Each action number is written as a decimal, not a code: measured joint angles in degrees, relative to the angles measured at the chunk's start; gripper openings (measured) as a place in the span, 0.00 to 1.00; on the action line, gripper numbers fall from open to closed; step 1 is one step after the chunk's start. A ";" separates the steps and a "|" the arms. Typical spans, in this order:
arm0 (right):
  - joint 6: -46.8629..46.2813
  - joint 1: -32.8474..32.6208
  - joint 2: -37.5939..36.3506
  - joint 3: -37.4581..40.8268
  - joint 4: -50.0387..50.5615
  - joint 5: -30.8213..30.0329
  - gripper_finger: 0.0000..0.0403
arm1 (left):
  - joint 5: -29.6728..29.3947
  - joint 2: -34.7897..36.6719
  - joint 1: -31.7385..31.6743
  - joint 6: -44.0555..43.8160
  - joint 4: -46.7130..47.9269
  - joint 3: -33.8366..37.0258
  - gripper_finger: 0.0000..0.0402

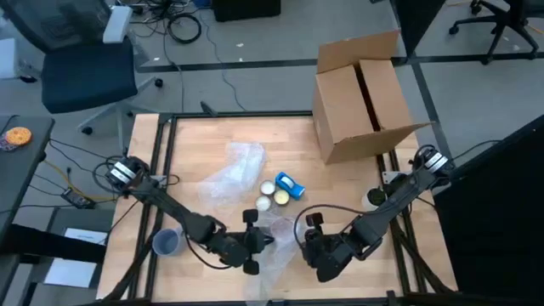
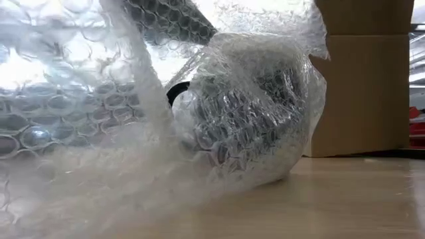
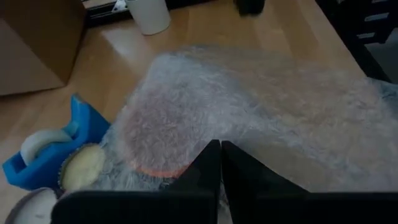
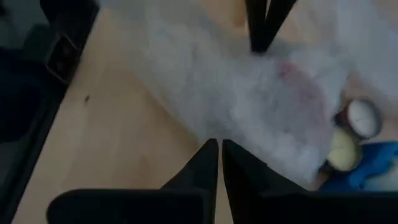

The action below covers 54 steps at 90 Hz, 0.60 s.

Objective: Wrap mug
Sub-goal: Wrap the black mug with the transparent bubble wrap

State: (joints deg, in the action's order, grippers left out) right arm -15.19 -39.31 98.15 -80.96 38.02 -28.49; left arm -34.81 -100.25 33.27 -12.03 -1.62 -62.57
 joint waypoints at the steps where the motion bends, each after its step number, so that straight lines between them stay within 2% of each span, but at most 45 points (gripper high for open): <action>1: 0.35 -0.01 0.00 -0.16 -0.08 -0.44 0.00 | 0.00 0.00 -0.03 0.00 -0.06 0.00 0.00; 13: 3.83 1.71 0.07 -0.57 -2.08 -4.90 0.00 | 0.58 0.00 -0.34 0.01 -0.37 0.00 0.00; 26: 4.35 6.53 1.06 0.50 -4.32 -4.49 0.00 | 0.91 0.00 -0.28 1.31 -0.84 0.00 0.00; 31: 4.87 8.52 2.03 0.98 -4.65 -2.72 0.00 | 1.03 0.00 -0.28 1.31 -0.82 0.00 0.00; 45: 7.68 12.62 5.99 0.96 -9.82 7.34 0.00 | 1.08 0.05 -0.10 1.38 -0.49 -0.32 0.00; 54: 8.17 13.40 8.79 0.96 -9.20 11.13 0.00 | 1.07 1.01 0.35 1.46 3.40 -1.69 0.00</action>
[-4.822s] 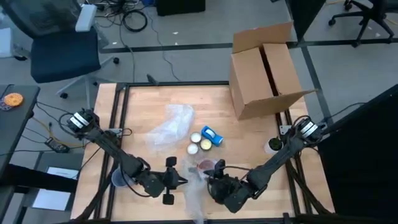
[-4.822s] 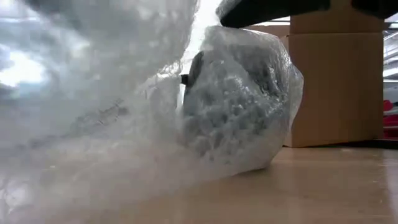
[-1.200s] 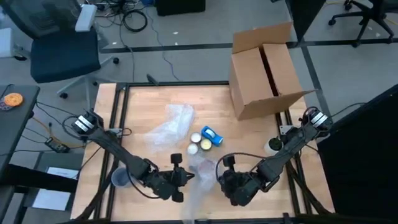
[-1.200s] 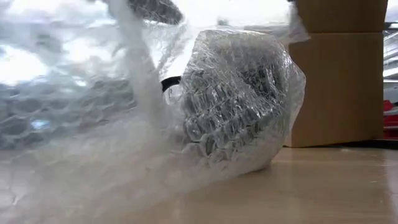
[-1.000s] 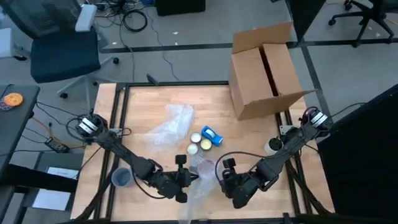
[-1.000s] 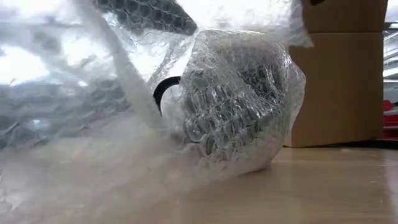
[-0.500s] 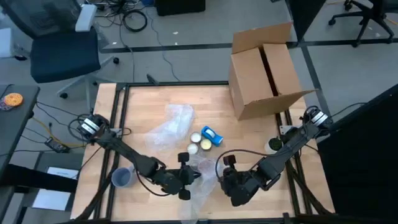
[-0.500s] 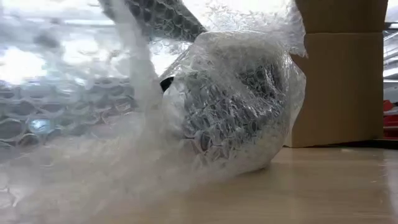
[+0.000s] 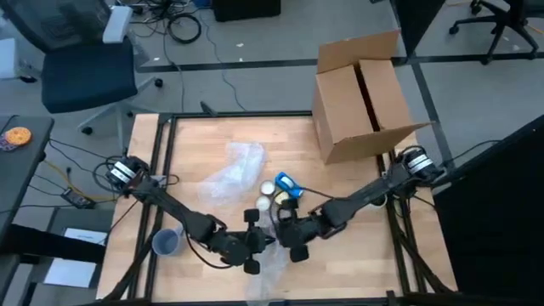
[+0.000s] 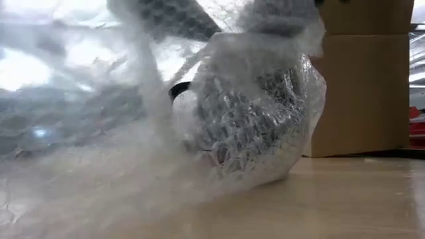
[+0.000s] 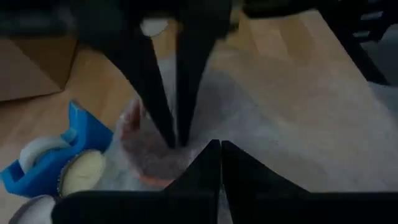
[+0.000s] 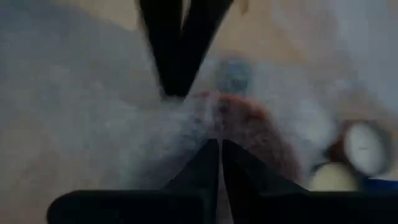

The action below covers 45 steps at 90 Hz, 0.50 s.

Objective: Wrap mug
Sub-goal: Wrap the black mug with the transparent bubble wrap

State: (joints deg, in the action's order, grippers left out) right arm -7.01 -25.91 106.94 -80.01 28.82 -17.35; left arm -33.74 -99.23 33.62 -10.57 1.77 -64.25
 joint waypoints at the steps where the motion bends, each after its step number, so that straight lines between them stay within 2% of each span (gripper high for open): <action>1: -0.01 0.00 0.26 0.00 0.15 0.16 0.00 | -0.01 0.20 0.13 -0.01 0.57 -0.27 0.00; 23: -2.68 -0.07 2.29 -0.20 2.13 3.00 0.00 | -0.96 3.59 3.72 -1.26 18.89 -8.15 0.00; 38: -5.96 0.20 2.40 -1.00 2.71 13.60 0.00 | -4.19 3.75 4.82 -6.45 27.93 -8.39 0.00; 45: -6.09 -0.14 2.48 -2.04 3.80 16.00 0.00 | -4.37 3.73 4.77 -9.65 28.81 -6.70 0.00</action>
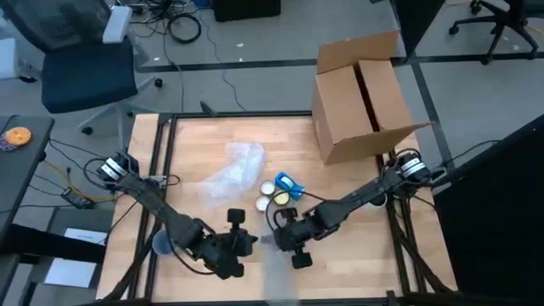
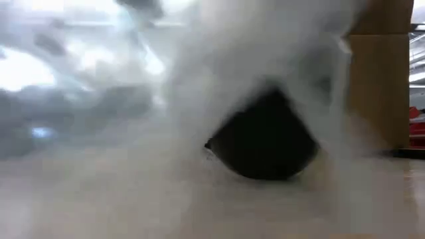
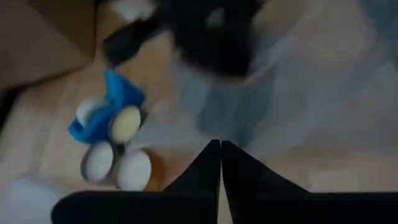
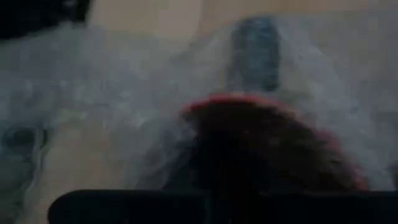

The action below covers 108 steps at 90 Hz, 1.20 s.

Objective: Wrap mug
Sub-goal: Wrap the black mug with the transparent bubble wrap

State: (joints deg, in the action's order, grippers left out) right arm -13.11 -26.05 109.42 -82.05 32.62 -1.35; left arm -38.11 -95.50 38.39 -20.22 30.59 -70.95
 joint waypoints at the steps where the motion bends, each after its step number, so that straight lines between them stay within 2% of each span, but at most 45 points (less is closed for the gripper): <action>1: 0.04 -0.05 0.04 -0.24 0.16 0.06 0.00 | 0.00 0.00 -0.01 -0.35 0.07 0.32 0.00; 23: 1.65 0.19 0.16 -6.00 7.16 -3.66 0.00 | -0.21 -0.07 -0.83 -3.18 -3.38 4.75 0.00; 41: 2.72 1.79 0.16 -5.50 7.50 -6.98 0.00 | 0.12 -0.07 -1.44 -3.19 -7.04 7.14 0.00; 55: 2.72 3.28 0.16 -2.67 5.03 -6.14 0.00 | 0.35 -0.07 -1.74 -3.24 -7.96 7.60 0.00; 65: 3.68 3.81 0.16 -1.45 4.40 -3.29 0.00 | 0.52 -0.07 -1.68 -3.22 -8.09 7.60 0.00; 83: 15.19 3.66 0.16 -1.39 3.86 -1.43 0.00 | 1.95 -1.29 -1.96 -4.35 -8.90 7.60 0.00; 95: 19.46 3.84 0.16 -1.39 3.87 -1.39 0.00 | 5.40 -4.50 -2.07 -4.17 -14.23 7.60 0.00; 108: 22.91 4.79 0.16 -1.39 3.69 -1.23 0.00 | 10.68 -10.59 -2.79 -0.05 -26.87 7.56 0.00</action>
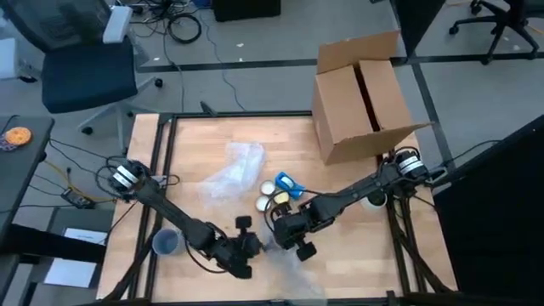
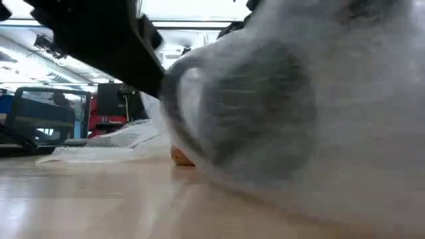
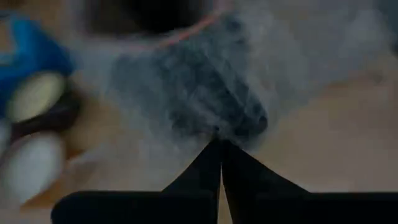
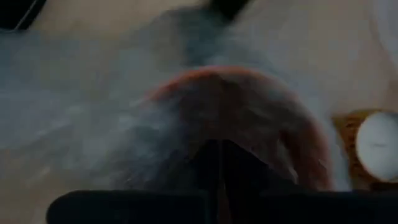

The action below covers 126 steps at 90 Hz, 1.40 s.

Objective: Wrap mug
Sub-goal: Wrap the black mug with the transparent bubble wrap

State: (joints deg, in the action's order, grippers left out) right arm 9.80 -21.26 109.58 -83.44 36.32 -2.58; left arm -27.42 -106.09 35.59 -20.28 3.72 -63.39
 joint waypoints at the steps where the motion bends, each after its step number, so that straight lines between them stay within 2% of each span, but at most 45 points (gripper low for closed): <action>1: 0.11 0.06 0.00 0.00 0.00 0.04 0.00 | 0.45 -0.41 -0.07 0.43 -0.86 -0.06 0.00; 6: 0.42 0.31 0.00 0.00 0.00 0.08 0.00 | 1.66 -1.92 -0.36 1.97 -2.87 -0.92 0.00; 24: 0.49 0.37 0.00 -0.07 0.57 -0.01 0.00 | 1.86 -2.16 -0.68 4.82 -0.63 -4.00 0.00; 37: 0.68 0.37 0.00 -2.95 5.93 -0.55 0.00 | 2.71 -0.27 -0.61 5.85 0.62 -6.08 0.00; 57: 0.78 -0.56 0.04 -11.71 15.63 -5.01 0.00 | 1.56 2.44 0.95 4.49 18.85 -11.76 0.00; 74: 0.77 -2.01 0.00 -14.38 13.21 -5.98 0.00 | -4.29 4.75 3.53 -1.53 35.23 -14.61 0.00; 85: 0.30 -2.51 -0.02 -13.69 12.12 -5.76 0.00 | -7.45 5.39 4.69 -7.01 41.97 -14.68 0.00; 110: -1.81 -2.59 0.01 -6.32 6.59 -3.76 0.00 | -7.18 5.34 4.99 -11.48 41.98 -11.05 0.00; 126: -7.00 -1.19 0.00 -4.22 10.69 -5.16 0.00 | -6.87 5.33 5.36 -7.09 31.99 -9.54 0.00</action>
State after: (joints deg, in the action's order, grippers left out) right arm 2.80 -22.45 109.58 -87.65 47.00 -7.75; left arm -34.30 -100.76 40.96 -27.36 35.71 -72.93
